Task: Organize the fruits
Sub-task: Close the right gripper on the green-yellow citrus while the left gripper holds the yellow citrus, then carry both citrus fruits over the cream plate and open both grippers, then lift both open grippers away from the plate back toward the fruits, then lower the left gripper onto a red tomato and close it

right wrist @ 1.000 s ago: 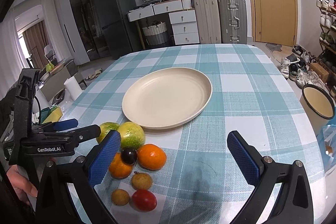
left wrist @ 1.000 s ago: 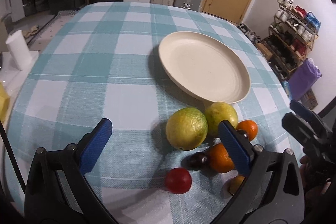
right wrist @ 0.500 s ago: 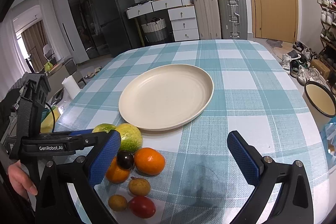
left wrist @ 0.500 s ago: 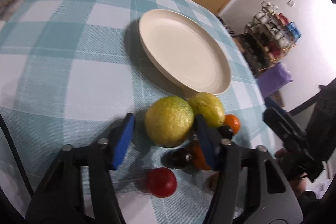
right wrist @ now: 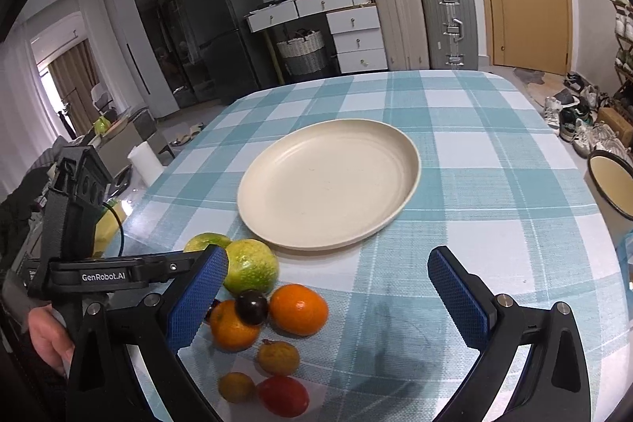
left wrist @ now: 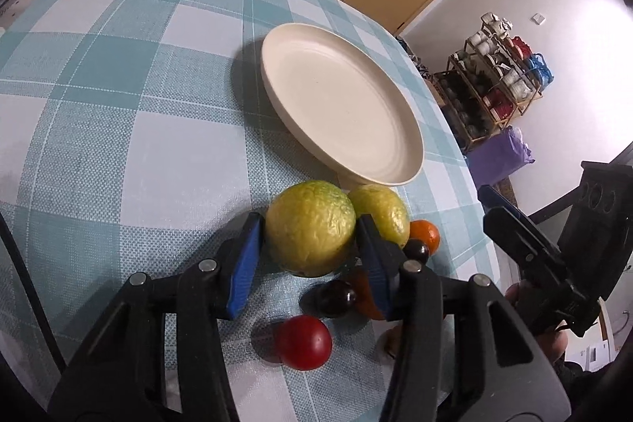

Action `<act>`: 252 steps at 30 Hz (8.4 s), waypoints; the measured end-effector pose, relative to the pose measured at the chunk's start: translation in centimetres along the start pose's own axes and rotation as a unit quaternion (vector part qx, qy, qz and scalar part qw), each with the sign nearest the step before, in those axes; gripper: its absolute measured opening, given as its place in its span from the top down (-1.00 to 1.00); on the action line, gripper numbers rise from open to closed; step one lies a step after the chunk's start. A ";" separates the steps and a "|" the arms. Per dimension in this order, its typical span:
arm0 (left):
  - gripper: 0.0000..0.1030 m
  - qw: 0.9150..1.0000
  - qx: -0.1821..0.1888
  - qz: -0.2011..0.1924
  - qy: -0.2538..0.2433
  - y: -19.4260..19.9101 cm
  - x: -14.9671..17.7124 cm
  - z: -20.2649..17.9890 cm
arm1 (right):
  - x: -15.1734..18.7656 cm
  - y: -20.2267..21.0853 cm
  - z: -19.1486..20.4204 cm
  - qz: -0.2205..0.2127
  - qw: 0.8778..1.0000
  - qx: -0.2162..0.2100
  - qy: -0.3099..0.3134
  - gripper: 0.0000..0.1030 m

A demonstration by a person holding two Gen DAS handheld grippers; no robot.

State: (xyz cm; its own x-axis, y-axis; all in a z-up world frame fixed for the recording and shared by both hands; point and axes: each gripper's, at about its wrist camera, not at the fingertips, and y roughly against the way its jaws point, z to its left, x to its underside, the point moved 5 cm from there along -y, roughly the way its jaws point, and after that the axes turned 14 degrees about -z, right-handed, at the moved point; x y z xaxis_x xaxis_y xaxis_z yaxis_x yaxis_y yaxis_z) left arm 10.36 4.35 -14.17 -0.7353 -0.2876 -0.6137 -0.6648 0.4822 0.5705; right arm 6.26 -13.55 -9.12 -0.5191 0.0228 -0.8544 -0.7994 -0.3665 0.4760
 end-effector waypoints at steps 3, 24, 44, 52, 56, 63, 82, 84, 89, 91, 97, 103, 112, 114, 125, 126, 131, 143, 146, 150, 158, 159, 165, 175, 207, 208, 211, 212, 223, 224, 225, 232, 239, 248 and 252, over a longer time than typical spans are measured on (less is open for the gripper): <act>0.12 1.000 0.002 -0.002 0.002 0.4 -0.1 0.2 | 0.0 -0.4 0.5 0.009 1.000 -0.012 -0.001 -1.00; 0.12 0.999 0.006 -0.028 0.017 3.2 -1.9 2.9 | 1.4 -5.2 5.2 0.122 0.991 -0.053 0.028 -1.00; 0.12 0.999 0.001 -0.034 0.018 3.2 -2.3 3.9 | 2.8 -8.3 7.1 0.201 0.977 -0.036 0.057 -0.17; 0.12 0.999 -0.005 -0.033 0.019 3.2 -2.1 3.9 | 2.9 -8.4 7.4 0.200 0.977 -0.035 0.064 0.04; 0.12 0.999 -0.007 -0.035 0.019 3.2 -2.1 3.6 | 2.4 -8.0 7.4 0.188 0.980 -0.043 0.055 0.04; 0.12 0.999 -0.009 -0.034 0.011 3.2 -2.4 2.8 | 1.2 -7.2 6.9 0.162 0.984 -0.065 0.023 0.04; 0.12 0.999 -0.001 -0.041 -0.022 1.9 -6.3 -2.2 | -3.7 -4.3 2.3 0.062 0.992 -0.098 -0.049 0.04; 0.12 0.999 -0.001 -0.040 -0.023 1.5 -6.8 -2.5 | -4.2 -4.4 1.6 0.057 0.992 -0.097 -0.054 0.04; 0.12 0.999 -0.002 -0.038 -0.030 0.1 -8.4 -3.3 | -5.5 -4.9 0.2 0.042 0.993 -0.093 -0.058 0.04; 0.12 0.999 -0.001 -0.035 -0.028 -0.7 -9.0 -3.4 | -6.1 -5.2 -0.3 0.036 0.993 -0.093 -0.057 0.04; 0.12 0.999 0.002 -0.031 -0.019 -2.9 -11.3 -3.2 | -7.7 -7.0 -1.9 0.016 0.996 -0.076 -0.042 0.04; 0.12 1.000 0.004 -0.027 -0.015 -5.7 -13.2 -3.4 | -8.4 -9.3 -3.0 0.017 0.996 -0.077 -0.043 0.04; 0.12 1.000 0.006 0.000 -0.005 -11.2 -14.3 -3.4 | -8.0 -13.3 -4.2 0.028 0.997 -0.063 -0.044 0.04; 0.12 1.000 0.007 0.004 -0.004 -12.1 -14.6 -3.4 | -7.8 -14.0 -4.6 0.029 0.996 -0.062 -0.049 0.04; 0.12 1.000 0.003 0.019 0.002 -15.2 -14.4 -3.0 | -6.9 -16.7 -5.7 0.039 0.995 -0.057 -0.065 0.04; 0.12 1.000 0.003 0.019 0.004 -15.3 -14.4 -2.9 | -6.7 -16.9 -5.8 0.042 0.995 -0.055 -0.067 0.04; 0.11 1.000 -0.003 -0.001 0.023 -15.1 -14.9 -2.4 | -6.6 -17.2 -5.9 0.044 0.996 -0.048 -0.063 0.01; -0.01 0.999 -0.016 -0.039 0.009 -10.3 -15.4 -3.9 | -9.6 -11.4 -6.0 -0.056 0.998 -0.021 -0.025 -0.78; -0.01 0.998 -0.029 -0.047 -0.005 -8.5 -14.8 -4.1 | -9.6 -10.0 -5.7 -0.062 0.998 -0.010 -0.011 -0.98; -0.01 0.998 -0.039 -0.055 -0.021 -6.4 -14.0 -4.7 | -9.5 -8.3 -5.2 -0.068 0.998 0.000 -0.002 -1.00; -0.19 0.993 -0.064 -0.069 -0.066 -2.5 -11.3 -6.2 | -9.1 -5.2 -3.6 -0.076 0.997 0.002 0.009 -1.00; -0.19 0.993 -0.069 -0.069 -0.070 -2.1 -10.9 -6.4 | -8.9 -4.9 -3.4 -0.077 0.997 0.004 0.013 -1.00; -0.45 0.990 -0.090 -0.065 -0.083 0.5 -8.0 -6.6 | -7.6 -2.5 -2.3 -0.072 0.997 0.002 0.017 -1.00; -0.63 0.984 -0.127 -0.083 -0.096 5.3 -4.6 -7.2 | -4.6 1.1 -0.1 -0.058 0.998 -0.010 0.026 -1.00; -0.98 0.983 -0.154 -0.040 -0.096 8.3 4.8 -4.0 | 1.5 8.1 2.3 -0.047 0.998 -0.019 0.030 -1.00; -0.98 0.983 -0.154 -0.036 -0.096 8.1 5.1 -3.9 | 1.6 8.2 2.3 -0.046 0.998 -0.018 0.028 -1.00; -0.98 0.983 -0.149 -0.029 -0.099 7.9 5.6 -4.0 | 2.0 8.2 2.2 -0.039 0.999 -0.018 0.026 -1.00; -0.98 0.984 -0.147 -0.028 -0.101 7.8 5.8 -4.0 | 2.1 8.1 2.2 -0.038 0.999 -0.019 0.025 -1.00; -0.97 0.986 -0.135 -0.022 -0.097 7.2 6.6 -2.8 | 3.5 7.5 2.0 -0.021 0.999 -0.025 0.003 -1.00; -0.97 0.986 -0.135 -0.021 -0.099 7.1 6.7 -2.8 | 3.7 7.4 2.0 -0.019 0.999 -0.026 0.003 -1.00; -0.97 0.986 -0.132 -0.020 -0.100 6.9 6.7 -2.7 | 3.9 7.2 2.0 -0.015 0.999 -0.028 0.004 -1.00; -0.86 0.985 -0.132 -0.017 -0.110 6.0 6.9 -2.5 | 4.7 6.5 1.6 -0.004 0.999 -0.033 -0.004 -1.00; -0.31 0.985 -0.123 -0.010 -0.119 5.6 7.4 -2.5 | 5.8 6.1 1.4 0.004 0.999 -0.049 -0.016 -1.00; 0.03 0.987 -0.103 -0.003 -0.124 5.2 7.6 -3.3 | 6.5 5.8 1.6 0.011 0.998 -0.059 -0.016 -1.00; 0.52 0.988 -0.089 0.003 -0.126 4.8 7.6 -3.5 | 6.5 5.7 1.6 0.012 0.998 -0.058 -0.018 -1.00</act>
State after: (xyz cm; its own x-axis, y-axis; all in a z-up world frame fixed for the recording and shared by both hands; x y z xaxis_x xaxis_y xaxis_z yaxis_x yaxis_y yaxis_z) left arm 1.12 1.61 -14.18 -0.6986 -0.0591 -0.7131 -0.6893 0.3229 0.6485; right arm -2.16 -14.04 -11.64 -0.5499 0.0463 -0.8340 -0.7475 -0.4728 0.4666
